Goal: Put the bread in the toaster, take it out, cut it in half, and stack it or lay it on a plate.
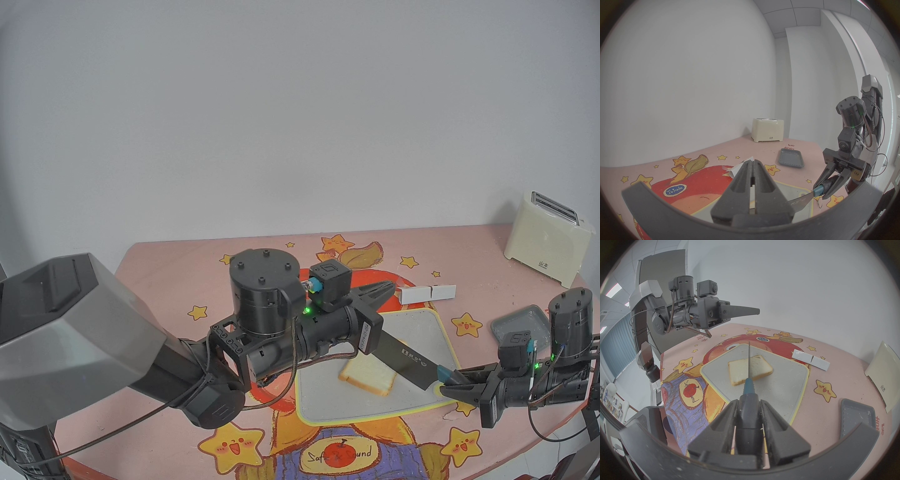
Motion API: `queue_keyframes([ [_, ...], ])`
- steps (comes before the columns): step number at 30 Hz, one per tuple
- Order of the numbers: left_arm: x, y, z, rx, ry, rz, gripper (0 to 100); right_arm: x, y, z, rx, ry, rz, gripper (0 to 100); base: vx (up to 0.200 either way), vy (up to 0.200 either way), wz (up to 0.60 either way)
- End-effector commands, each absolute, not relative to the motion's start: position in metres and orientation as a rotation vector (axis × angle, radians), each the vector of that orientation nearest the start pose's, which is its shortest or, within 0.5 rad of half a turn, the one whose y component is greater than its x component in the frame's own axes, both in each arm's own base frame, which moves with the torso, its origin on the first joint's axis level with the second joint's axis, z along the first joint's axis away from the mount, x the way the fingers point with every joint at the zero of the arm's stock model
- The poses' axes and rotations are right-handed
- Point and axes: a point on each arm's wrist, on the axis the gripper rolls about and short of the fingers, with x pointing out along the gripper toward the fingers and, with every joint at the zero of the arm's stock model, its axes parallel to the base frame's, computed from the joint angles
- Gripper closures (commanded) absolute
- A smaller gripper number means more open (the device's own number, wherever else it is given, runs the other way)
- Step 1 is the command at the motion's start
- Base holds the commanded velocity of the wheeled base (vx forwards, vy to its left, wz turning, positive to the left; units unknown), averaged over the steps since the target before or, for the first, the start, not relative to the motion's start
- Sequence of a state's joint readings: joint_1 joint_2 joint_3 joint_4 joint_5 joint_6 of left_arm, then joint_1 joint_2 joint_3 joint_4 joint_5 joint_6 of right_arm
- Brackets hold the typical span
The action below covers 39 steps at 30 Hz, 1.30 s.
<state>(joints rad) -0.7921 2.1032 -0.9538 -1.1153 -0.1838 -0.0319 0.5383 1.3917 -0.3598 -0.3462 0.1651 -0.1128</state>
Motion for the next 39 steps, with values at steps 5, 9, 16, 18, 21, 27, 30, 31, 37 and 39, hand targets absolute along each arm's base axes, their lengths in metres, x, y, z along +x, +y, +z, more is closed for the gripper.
queue_keyframes([
  [5, 0.273, -0.285, 0.124, -0.015, 0.056, -0.976, 100, 0.151, 0.095, 0.119, -0.257, 0.639, 0.723, 100, 0.000, 0.000, 0.00],
  [9, 0.273, -0.285, 0.123, -0.015, 0.058, -0.978, 100, 0.151, 0.095, 0.120, -0.257, 0.636, 0.723, 100, 0.000, 0.000, 0.00],
  [16, 0.269, -0.285, 0.107, 0.005, 0.106, -0.983, 100, 0.151, 0.095, 0.120, -0.256, 0.635, 0.723, 100, 0.000, 0.000, 0.00],
  [18, 0.267, -0.283, 0.102, 0.008, 0.117, -0.984, 100, 0.151, 0.095, 0.120, -0.257, 0.636, 0.723, 100, 0.000, 0.000, 0.00],
  [21, 0.260, -0.285, 0.097, 0.017, 0.140, -0.998, 100, 0.151, 0.095, 0.120, -0.256, 0.635, 0.723, 100, 0.000, 0.000, 0.00],
  [27, 0.261, -0.287, 0.088, 0.023, 0.158, -0.996, 100, 0.151, 0.095, 0.120, -0.256, 0.633, 0.723, 100, 0.000, 0.000, 0.00],
  [30, 0.262, -0.288, 0.083, 0.025, 0.164, -0.996, 100, 0.151, 0.095, 0.121, -0.256, 0.632, 0.723, 100, 0.000, 0.000, 0.00],
  [31, 0.262, -0.288, 0.083, 0.024, 0.162, -0.996, 100, 0.151, 0.095, 0.121, -0.256, 0.632, 0.723, 100, 0.000, 0.000, 0.00],
  [37, 0.264, -0.290, 0.081, 0.024, 0.161, -0.996, 100, 0.151, 0.095, 0.121, -0.256, 0.630, 0.723, 100, 0.000, 0.000, 0.00],
  [39, 0.264, -0.290, 0.077, 0.027, 0.170, -0.994, 100, 0.151, 0.095, 0.121, -0.256, 0.632, 0.723, 100, 0.000, 0.000, 0.00],
])
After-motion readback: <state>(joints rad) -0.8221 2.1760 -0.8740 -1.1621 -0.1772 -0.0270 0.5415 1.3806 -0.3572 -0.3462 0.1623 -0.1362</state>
